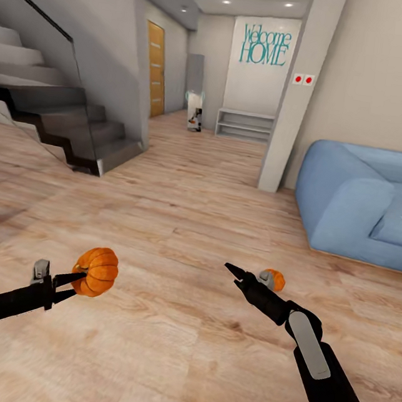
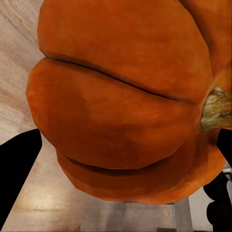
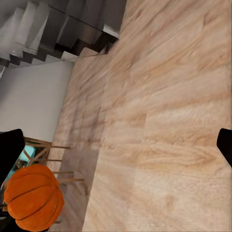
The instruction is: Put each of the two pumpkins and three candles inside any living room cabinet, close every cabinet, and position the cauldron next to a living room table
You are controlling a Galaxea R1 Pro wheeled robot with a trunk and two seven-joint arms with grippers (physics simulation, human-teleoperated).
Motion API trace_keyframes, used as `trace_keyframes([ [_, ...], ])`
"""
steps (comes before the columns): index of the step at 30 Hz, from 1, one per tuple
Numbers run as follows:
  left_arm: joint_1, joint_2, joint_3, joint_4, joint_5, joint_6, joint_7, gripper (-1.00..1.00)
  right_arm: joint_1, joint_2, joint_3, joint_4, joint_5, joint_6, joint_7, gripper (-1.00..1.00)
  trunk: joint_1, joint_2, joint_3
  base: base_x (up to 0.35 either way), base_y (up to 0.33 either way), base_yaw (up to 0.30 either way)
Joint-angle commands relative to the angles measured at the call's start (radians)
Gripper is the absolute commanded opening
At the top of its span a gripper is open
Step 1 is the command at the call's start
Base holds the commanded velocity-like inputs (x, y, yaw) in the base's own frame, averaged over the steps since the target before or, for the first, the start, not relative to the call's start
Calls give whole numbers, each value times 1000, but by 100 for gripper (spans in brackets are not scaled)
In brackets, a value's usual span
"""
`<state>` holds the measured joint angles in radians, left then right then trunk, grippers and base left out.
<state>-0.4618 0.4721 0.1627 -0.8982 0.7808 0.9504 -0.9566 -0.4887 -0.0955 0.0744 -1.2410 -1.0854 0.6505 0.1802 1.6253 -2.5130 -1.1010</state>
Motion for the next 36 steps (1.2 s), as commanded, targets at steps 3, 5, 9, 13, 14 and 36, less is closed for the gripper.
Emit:
trace_keyframes([
  [3,0,0,1,-1,10,9,-2,-100,-1,-1,1,0,1,2,2,100,0,0,-1,332,0,-66],
  [5,0,0,1,-1,10,9,-2,-100,-1,-1,0,1,1,1,1,100,0,0,-1,331,0,-15],
  [9,0,0,1,-1,10,9,-2,-100,-1,0,1,2,1,-2,-3,100,0,0,-1,331,0,-3],
  [13,-1,0,1,-1,10,9,-2,-100,-1,-1,0,2,1,-3,0,100,0,0,-1,332,0,0],
  [14,0,0,1,-1,9,10,-2,-100,-1,-1,1,2,1,-3,0,100,0,0,-1,332,0,0],
  [36,0,0,1,-1,9,9,-1,-100,-1,1,-1,32,-1,-3,2,100,0,0,14,333,0,-185],
])
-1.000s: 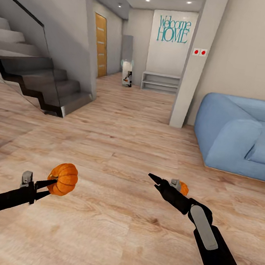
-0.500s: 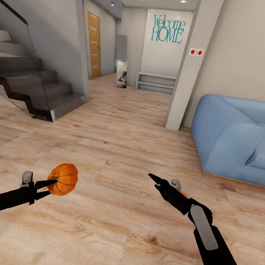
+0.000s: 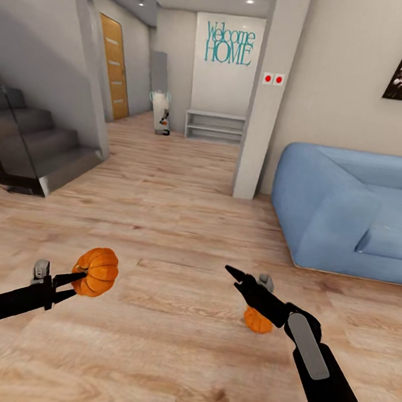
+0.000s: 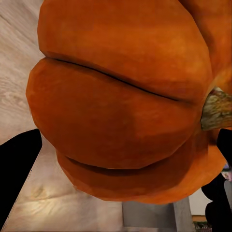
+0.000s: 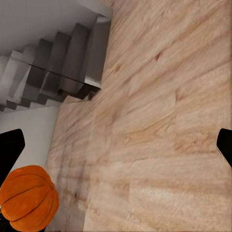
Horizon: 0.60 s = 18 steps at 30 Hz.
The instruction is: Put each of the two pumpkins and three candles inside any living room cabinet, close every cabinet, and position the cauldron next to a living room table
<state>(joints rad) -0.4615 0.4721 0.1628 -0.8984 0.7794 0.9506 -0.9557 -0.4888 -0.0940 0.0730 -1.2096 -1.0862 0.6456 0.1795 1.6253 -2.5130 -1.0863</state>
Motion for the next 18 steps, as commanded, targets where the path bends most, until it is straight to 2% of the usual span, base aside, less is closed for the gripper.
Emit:
trace_keyframes([
  [1,-1,0,1,0,11,9,-2,-100,-1,0,1,0,0,3,2,100,0,0,-1,334,0,-5],
  [9,-1,0,1,0,11,9,-2,-100,-1,-1,1,1,0,2,2,100,0,0,0,334,0,-22],
  [18,-1,0,1,0,11,9,-3,-100,-1,-1,0,9,0,2,-1,100,0,0,9,322,-72,-224],
])
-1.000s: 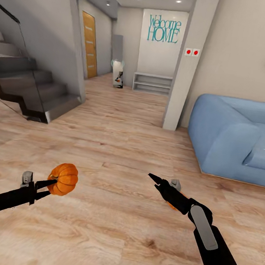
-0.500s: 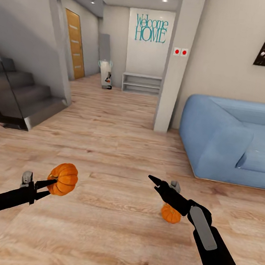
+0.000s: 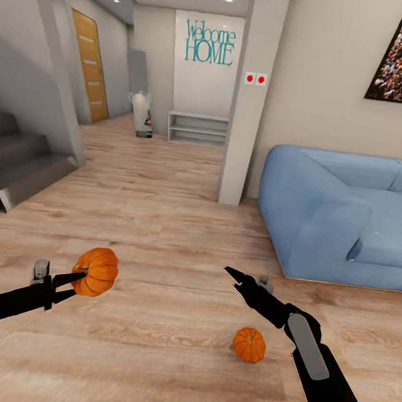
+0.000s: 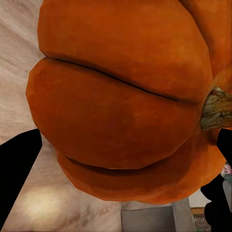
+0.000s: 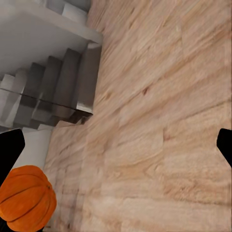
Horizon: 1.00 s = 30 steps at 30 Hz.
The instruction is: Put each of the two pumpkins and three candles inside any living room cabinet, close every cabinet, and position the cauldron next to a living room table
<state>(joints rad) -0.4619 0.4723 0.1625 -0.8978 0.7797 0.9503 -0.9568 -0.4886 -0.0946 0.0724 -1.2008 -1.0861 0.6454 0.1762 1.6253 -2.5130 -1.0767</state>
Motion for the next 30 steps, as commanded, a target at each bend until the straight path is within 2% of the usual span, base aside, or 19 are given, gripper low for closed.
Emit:
trace_keyframes([
  [1,0,0,2,-1,10,9,-2,-100,-1,0,0,15,0,2,1,100,0,0,0,304,-161,-240],
  [2,0,0,2,-1,10,9,-2,-100,-1,0,-2,42,0,2,-1,100,0,0,1,302,-167,-231],
  [3,-1,-1,2,-1,9,9,-2,-100,-1,0,-21,97,0,1,-4,100,0,0,2,300,-172,-149],
  [4,-1,-1,2,-1,9,9,-2,-100,-1,1,-65,153,1,2,-7,100,0,0,2,300,-174,-61],
  [6,0,-1,2,-1,7,9,-1,-100,-1,-1,-114,219,3,4,-8,100,0,0,2,300,-174,-28],
  [10,0,-1,2,-1,4,9,-2,-100,-1,-13,-141,277,4,1,-11,100,0,0,3,299,-175,-5],
  [12,-1,-1,2,-1,3,9,-1,-100,-1,-32,-178,331,6,0,-13,100,0,0,3,299,-175,-1],
  [14,0,-1,2,-1,0,9,-1,-100,-1,-52,-199,359,7,-3,-14,100,0,0,3,299,-175,0],
  [17,0,-1,0,-1,-1,9,-1,-100,-1,-74,-208,406,8,-36,-32,100,0,0,3,294,-180,0],
  [20,-1,-2,-2,-1,1,9,-1,-100,-4,-89,-210,487,8,-65,-95,100,0,0,3,226,-223,0],
  [25,0,-3,-4,-1,8,10,-2,-100,-5,-92,-210,521,8,-105,-113,100,0,0,3,1,-241,0],
  [30,0,-4,-5,-1,13,10,-3,-100,-5,-92,-206,560,8,-171,-114,100,0,0,3,-12,-40,0],
])
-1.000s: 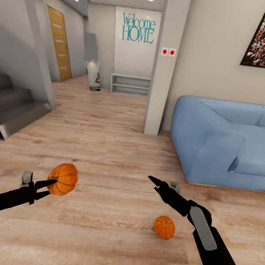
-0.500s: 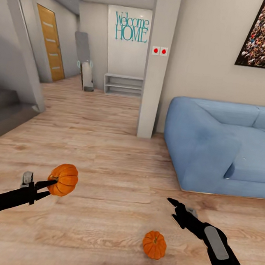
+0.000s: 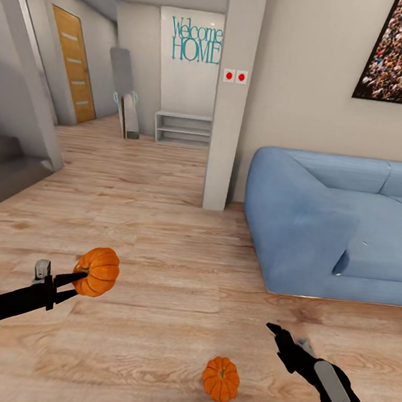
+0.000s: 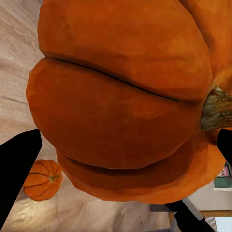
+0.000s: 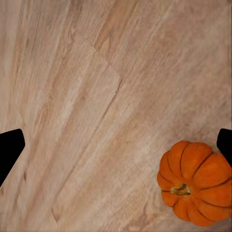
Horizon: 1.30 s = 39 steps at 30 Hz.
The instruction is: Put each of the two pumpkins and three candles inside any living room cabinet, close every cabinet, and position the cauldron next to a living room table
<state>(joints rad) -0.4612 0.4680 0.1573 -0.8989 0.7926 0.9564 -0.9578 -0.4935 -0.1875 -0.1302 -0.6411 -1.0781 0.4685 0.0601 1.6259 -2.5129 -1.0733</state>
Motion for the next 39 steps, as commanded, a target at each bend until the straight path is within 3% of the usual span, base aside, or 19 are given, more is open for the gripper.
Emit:
trace_keyframes([
  [1,-1,0,1,0,0,4,-2,-100,0,0,-3,4,0,-3,3,100,0,0,-1,-2,-6,0],
  [11,-1,-8,1,0,0,5,-3,-100,-6,-1,5,220,20,-58,8,100,0,0,-1,0,-1,0],
  [15,-1,-16,1,-6,0,5,-4,-100,-13,4,6,230,101,-63,12,100,0,0,-1,0,0,0],
  [17,-1,-17,0,-9,0,5,-4,-100,-14,4,6,230,114,-64,16,100,0,0,-1,0,0,0],
  [22,-1,-28,0,-11,1,5,-5,-100,-14,1,9,228,120,-65,61,100,2,-2,-20,0,0,0],
  [26,-1,-29,-1,-11,2,5,-7,-100,-14,-1,40,226,122,-60,146,100,4,-2,-36,0,0,0],
  [30,-1,-29,-1,-11,2,5,-7,-100,-14,-2,48,223,121,-53,189,100,6,-3,-51,0,0,0],
  [39,-1,-31,-18,-11,2,7,-7,-100,-16,1,50,215,122,-45,222,100,10,-5,-86,0,0,0],
])
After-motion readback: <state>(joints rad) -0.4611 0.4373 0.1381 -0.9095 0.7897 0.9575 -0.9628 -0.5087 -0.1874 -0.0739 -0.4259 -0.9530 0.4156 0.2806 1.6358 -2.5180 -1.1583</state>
